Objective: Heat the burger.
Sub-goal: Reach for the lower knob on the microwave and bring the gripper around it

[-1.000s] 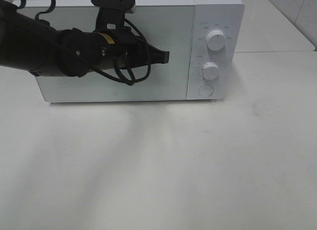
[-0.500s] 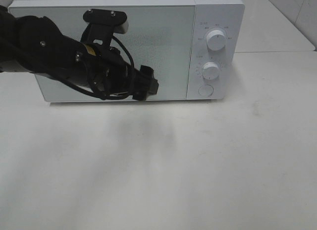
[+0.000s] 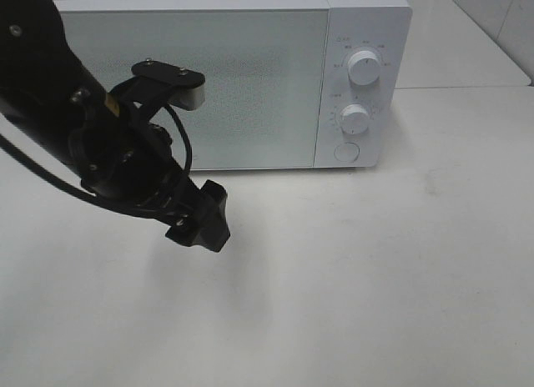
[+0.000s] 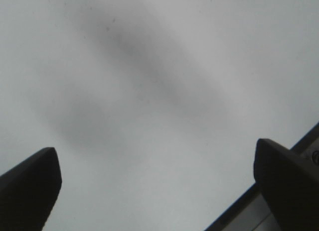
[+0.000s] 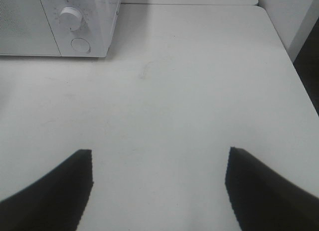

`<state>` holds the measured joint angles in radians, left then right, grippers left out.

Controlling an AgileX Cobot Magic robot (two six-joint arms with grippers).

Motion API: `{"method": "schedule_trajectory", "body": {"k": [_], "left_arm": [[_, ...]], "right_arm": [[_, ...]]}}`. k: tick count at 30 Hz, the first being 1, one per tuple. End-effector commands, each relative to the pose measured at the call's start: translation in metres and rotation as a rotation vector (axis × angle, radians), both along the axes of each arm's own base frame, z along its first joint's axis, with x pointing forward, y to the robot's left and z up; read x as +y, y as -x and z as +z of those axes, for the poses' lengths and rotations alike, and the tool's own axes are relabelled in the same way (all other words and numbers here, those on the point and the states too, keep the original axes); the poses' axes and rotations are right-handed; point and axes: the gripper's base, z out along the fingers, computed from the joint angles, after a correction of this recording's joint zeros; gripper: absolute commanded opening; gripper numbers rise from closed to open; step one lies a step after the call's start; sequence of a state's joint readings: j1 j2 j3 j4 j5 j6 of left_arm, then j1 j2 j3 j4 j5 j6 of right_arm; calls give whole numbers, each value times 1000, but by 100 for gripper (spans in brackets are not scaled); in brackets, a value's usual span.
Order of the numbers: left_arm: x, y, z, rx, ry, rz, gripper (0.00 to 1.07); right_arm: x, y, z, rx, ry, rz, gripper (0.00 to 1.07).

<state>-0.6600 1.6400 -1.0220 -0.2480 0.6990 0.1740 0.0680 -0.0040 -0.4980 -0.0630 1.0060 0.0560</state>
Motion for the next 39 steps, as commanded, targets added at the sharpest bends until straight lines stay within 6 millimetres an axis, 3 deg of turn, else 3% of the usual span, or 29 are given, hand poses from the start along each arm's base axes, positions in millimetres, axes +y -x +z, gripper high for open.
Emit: {"method": "schedule_trajectory", "body": {"k": [1, 2, 5, 6, 8, 10, 11, 13, 15, 16, 19, 21, 26, 39], "left_arm": [[19, -1, 9, 49, -20, 60, 98], [34, -5, 15, 66, -24, 103, 98], [42, -7, 18, 72, -24, 126, 98], [57, -10, 26, 81, -23, 170, 98], [64, -10, 29, 83, -22, 188, 98], [92, -12, 43, 78, -16, 269, 98], [92, -12, 43, 78, -16, 269, 98], [127, -10, 60, 59, -20, 370, 98], [134, -9, 63, 56, -23, 391, 98], [151, -6, 70, 45, -30, 442, 98], [159, -5, 73, 38, -35, 466, 98], [181, 4, 83, 16, -29, 556, 98], [190, 19, 82, 8, -28, 590, 98], [193, 90, 61, -64, -35, 594, 98]], "right_arm": [[0, 4, 0, -37, -1, 1, 74], [0, 4, 0, -37, -1, 1, 74], [0, 4, 0, -37, -1, 1, 74], [0, 4, 0, -37, -1, 1, 74], [0, 4, 0, -37, -1, 1, 74], [0, 4, 0, -37, -1, 1, 74], [0, 4, 0, -37, -1, 1, 74], [0, 4, 0, -37, -1, 1, 74], [0, 4, 0, -37, -1, 1, 74], [0, 4, 0, -37, -1, 1, 74], [0, 4, 0, -37, -1, 1, 74], [0, 4, 0, -37, -1, 1, 74], [0, 4, 0, -37, -1, 1, 74], [0, 4, 0, -37, -1, 1, 74]]}}
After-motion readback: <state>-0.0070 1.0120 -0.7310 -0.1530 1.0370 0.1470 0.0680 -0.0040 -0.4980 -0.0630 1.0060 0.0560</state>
